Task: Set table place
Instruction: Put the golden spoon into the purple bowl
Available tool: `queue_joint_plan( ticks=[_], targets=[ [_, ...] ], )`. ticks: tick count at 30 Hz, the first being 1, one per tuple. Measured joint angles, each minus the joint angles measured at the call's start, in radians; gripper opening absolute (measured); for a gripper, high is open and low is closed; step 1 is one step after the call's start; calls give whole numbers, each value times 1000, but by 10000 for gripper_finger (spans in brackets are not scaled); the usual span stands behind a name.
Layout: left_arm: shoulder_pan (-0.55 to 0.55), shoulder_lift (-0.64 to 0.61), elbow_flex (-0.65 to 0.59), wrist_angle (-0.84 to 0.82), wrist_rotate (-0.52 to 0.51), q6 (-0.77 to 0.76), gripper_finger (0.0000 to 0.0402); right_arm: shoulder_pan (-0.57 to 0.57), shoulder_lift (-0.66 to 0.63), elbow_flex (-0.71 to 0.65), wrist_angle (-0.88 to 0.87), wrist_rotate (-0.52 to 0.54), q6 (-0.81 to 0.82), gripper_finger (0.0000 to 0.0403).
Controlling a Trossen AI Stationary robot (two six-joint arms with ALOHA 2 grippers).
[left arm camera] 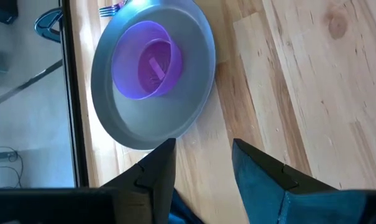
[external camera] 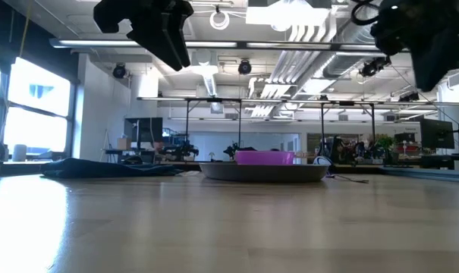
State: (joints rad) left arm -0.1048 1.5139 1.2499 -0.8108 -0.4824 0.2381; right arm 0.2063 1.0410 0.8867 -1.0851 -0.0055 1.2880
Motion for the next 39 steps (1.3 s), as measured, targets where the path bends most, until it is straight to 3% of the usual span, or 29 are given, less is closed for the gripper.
queue_joint_plan(
  ticks=[7,14,20,31,39],
  targets=[
    [0,0,0,2,0,-10,143,162,57,-42,-12,-18,167,128],
    [0,0,0,3,1,-67,143,241,57,-252,325,-112,230,177],
    [0,0,0,3,3,-110,143,290,57,-397,613,-129,267,181],
    [0,0,0,7,4,-150,143,320,62,-462,707,-116,238,181],
    [0,0,0,26,3,-175,143,320,180,-462,826,-112,166,181]
  ],
)
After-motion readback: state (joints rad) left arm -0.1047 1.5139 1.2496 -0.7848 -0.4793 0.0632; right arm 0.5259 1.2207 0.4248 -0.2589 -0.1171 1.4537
